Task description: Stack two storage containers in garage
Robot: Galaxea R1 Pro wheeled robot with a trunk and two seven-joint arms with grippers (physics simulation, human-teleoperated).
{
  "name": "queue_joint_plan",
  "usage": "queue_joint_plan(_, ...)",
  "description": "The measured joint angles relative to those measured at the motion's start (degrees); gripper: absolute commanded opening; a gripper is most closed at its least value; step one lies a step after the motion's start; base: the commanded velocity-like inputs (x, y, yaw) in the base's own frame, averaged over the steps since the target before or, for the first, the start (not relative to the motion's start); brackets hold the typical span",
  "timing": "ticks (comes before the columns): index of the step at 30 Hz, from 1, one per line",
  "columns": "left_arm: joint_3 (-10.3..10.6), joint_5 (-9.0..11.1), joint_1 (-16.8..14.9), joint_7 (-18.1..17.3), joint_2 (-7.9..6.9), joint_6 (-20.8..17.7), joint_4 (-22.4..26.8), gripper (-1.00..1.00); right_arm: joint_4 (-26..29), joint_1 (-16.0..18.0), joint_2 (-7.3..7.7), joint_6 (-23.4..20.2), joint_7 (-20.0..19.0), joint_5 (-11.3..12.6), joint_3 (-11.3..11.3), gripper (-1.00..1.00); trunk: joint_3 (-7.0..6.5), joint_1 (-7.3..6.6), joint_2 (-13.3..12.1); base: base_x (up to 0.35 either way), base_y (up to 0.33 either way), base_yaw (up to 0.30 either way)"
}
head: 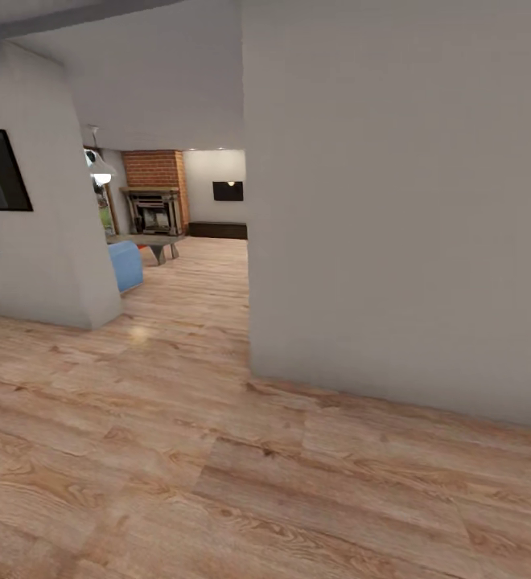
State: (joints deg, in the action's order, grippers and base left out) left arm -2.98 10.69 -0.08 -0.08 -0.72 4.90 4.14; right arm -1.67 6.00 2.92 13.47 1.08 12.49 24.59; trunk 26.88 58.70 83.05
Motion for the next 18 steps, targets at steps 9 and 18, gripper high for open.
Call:
queue_joint_plan(9,0.0,0.0,0.0,0.0,0.0,0.0,-0.01,1.0,0.0,0.0,0.01,0.08,0.05,0.02,-0.04,1.0,0.0,0.0,0.0,0.323,0.0,0.274)
queue_joint_plan(18,0.0,0.0,0.0,0.0,0.0,0.0,0.0,1.0,0.0,0.0,0.01,0.1,0.03,-0.05,-0.04,1.0,0.0,0.0,0.0,0.323,0.0,0.274)
